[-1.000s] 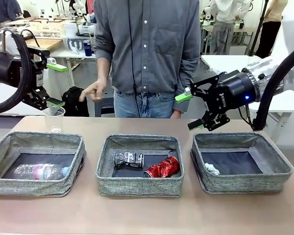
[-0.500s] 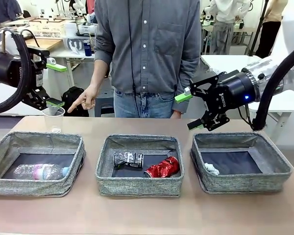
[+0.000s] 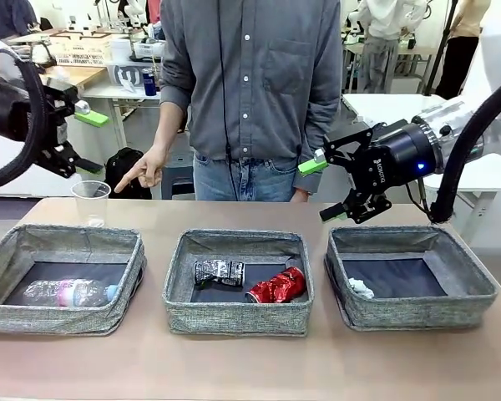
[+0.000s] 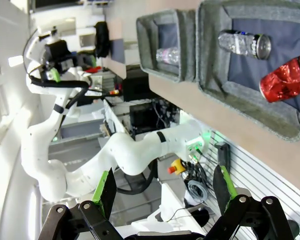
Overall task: Sort the waste into the appropriate baskets.
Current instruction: Pick up the waste item pointed out by the person.
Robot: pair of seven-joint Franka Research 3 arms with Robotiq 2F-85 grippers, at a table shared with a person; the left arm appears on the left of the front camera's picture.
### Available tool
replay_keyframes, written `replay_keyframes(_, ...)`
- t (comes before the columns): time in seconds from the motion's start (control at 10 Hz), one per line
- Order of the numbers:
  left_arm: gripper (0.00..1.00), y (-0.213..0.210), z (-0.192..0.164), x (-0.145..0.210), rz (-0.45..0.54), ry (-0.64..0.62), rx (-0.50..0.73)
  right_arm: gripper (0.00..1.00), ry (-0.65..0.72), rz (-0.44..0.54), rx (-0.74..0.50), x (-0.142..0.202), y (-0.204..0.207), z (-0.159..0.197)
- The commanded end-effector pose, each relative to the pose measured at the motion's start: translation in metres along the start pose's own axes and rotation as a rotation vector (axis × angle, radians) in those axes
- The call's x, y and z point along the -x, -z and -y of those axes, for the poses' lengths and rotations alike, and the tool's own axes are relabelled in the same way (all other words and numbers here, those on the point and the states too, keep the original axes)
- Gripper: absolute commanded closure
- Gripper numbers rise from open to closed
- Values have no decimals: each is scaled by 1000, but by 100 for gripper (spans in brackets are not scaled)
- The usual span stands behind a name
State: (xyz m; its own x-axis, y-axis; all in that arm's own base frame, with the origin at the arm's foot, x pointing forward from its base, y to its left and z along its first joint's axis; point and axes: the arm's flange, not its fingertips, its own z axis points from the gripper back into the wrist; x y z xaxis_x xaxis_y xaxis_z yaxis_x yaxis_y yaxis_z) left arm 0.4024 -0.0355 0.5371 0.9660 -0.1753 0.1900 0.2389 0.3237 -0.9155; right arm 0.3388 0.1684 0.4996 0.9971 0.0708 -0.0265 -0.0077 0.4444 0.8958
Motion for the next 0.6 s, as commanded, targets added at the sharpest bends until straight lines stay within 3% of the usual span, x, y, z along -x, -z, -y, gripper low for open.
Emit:
replay_keyframes(0.0,3,-18,-10,3,376,627,-281,0,-19,-7,-5,-3,-1,0)
replay_keyframes(0.2,3,-24,3,4,489,826,-305,0,-19,-7,-5,-3,-1,0)
replay_keyframes(0.3,3,-34,6,-4,545,860,-263,0,-19,-7,-5,-3,-1,0)
replay_keyframes(0.4,3,-54,1,-25,564,786,-169,0,-19,-7,-5,-3,-1,0)
replay_keyframes(0.5,3,-48,11,-7,354,536,-197,0,-19,-7,-5,-3,-1,0)
